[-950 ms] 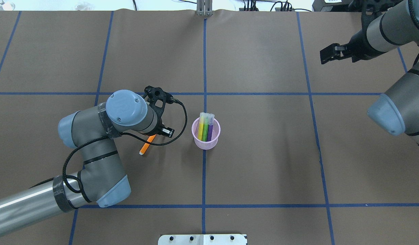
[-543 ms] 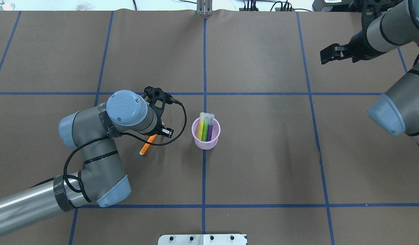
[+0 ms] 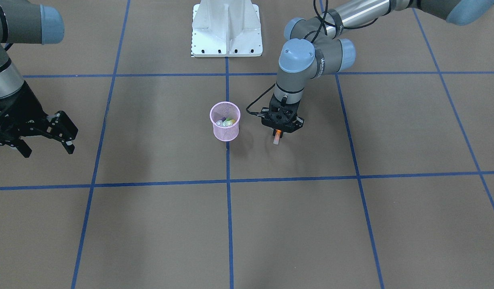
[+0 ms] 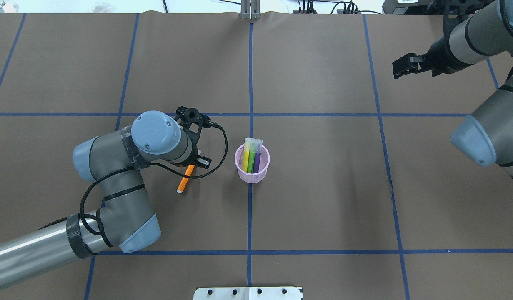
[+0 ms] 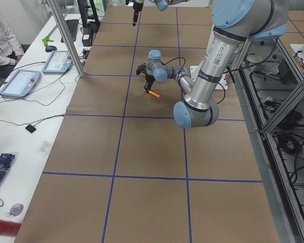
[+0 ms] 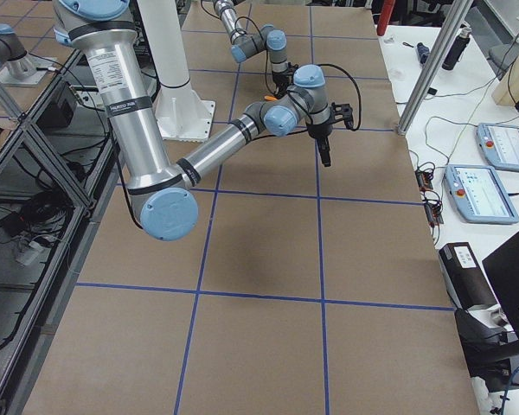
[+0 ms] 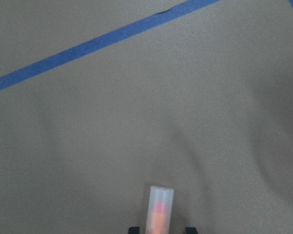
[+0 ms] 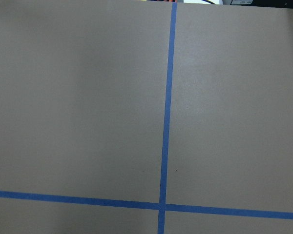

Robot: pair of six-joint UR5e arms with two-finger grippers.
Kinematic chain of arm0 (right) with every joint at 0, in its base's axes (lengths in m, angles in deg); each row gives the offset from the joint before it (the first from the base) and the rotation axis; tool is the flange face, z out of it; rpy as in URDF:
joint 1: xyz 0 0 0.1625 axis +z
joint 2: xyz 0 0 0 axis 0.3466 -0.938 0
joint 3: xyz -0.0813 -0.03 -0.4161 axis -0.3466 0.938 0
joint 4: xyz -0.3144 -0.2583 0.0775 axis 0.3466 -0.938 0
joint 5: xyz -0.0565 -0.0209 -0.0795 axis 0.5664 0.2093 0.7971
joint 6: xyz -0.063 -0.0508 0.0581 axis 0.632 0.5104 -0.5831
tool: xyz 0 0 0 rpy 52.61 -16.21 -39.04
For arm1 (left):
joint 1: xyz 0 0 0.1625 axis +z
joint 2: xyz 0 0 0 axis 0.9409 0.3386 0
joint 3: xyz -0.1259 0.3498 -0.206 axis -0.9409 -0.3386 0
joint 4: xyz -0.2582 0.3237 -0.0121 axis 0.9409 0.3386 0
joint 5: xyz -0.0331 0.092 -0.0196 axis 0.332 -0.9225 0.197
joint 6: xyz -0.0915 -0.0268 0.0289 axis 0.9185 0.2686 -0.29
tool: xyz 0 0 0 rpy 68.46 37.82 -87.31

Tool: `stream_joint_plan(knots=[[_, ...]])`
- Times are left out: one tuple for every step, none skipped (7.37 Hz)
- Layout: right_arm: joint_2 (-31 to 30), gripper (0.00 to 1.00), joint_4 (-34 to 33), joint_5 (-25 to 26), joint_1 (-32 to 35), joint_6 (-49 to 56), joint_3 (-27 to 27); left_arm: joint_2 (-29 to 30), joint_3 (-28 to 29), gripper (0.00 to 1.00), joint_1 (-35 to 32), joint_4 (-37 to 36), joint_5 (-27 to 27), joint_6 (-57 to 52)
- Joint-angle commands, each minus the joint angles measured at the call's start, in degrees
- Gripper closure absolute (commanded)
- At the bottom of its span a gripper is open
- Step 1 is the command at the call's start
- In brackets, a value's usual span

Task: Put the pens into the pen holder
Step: 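Lift the orange marker upright with the left gripper and carry it over the cup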

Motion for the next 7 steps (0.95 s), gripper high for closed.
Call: stream_joint_plan(knots=[[0.2,0.01,0.0,-0.1,0.0,0.1,0.0,0.2,-1.6,1.00,-0.2,0.0,0.1,-0.2],[0.2,0.01,0.0,-0.3,0.3,0.1,0.0,0.2,-4.4,1.00,-0.7,0.0,0.1,-0.2],[0.2,0.01,-0.1,-0.6,1.3,1.7,0.1,0.3,-7.7,1.00,-0.8,1.2,-0.2,-0.2],[-0.3,0.01,-0.1,-0.8,2.2,3.4,0.2,0.3,-8.4,1.00,-0.9,8.4,-0.3,0.0],[-0.6,0.01,-0.2,-0.9,2.8,3.6,0.3,-0.9,-8.0,1.00,-0.9,20.4,-1.1,0.3],[-0.6,0.01,-0.3,-0.9,3.8,5.1,0.4,-1.2,-8.0,1.00,-0.6,29.6,-3.6,0.1],[-0.9,0.01,-0.3,-1.2,4.8,6.8,0.6,-1.1,-7.9,1.00,-0.4,35.0,-6.2,-0.2]])
